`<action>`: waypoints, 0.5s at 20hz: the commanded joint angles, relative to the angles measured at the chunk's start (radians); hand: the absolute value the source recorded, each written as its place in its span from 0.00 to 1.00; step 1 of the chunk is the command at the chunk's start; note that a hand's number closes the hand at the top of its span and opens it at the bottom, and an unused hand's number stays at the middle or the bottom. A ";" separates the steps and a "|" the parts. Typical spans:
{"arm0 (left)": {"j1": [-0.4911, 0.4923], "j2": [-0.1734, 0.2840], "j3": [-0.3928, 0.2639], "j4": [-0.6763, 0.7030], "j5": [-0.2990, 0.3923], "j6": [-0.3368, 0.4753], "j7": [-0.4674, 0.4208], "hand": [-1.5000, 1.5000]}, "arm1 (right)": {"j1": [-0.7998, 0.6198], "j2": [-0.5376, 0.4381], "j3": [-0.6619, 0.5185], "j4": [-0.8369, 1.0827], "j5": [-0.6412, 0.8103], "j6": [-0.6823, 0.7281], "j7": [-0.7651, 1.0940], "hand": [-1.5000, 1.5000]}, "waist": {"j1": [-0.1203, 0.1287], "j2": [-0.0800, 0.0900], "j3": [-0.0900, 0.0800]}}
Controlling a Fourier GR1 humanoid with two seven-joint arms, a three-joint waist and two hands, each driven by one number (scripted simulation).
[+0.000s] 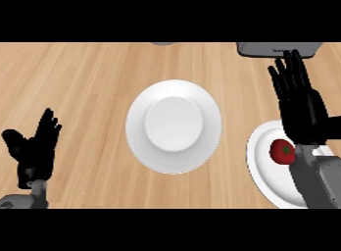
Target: Pick the tomato from the plate and place it in the plate
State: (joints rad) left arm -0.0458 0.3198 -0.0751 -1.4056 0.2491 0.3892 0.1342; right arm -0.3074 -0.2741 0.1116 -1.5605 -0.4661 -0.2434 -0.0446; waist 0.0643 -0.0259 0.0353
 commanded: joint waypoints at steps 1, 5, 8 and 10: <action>-0.038 0.053 0.001 -0.086 -0.028 -0.010 0.021 0.50 | -0.066 0.049 0.061 0.081 0.029 0.059 -0.055 1.00 | -0.032 0.027 -0.034; -0.191 0.104 -0.076 -0.170 -0.077 -0.131 -0.068 0.50 | -0.137 -0.004 0.212 0.120 0.172 0.140 -0.056 1.00 | -0.020 0.032 -0.034; -0.185 0.106 -0.077 -0.166 -0.069 -0.144 -0.073 0.50 | -0.092 -0.294 0.277 0.222 0.498 0.056 0.045 1.00 | -0.057 0.022 -0.066; -0.217 0.119 -0.088 -0.179 -0.055 -0.193 -0.077 0.50 | -0.078 -0.206 0.357 0.278 0.608 -0.067 0.081 1.00 | -0.043 0.032 -0.043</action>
State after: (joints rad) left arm -0.2157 0.4159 -0.1430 -1.5572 0.1891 0.2560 0.0678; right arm -0.3998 -0.4399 0.3617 -1.3799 -0.0823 -0.1975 -0.0223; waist 0.0260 -0.0021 -0.0114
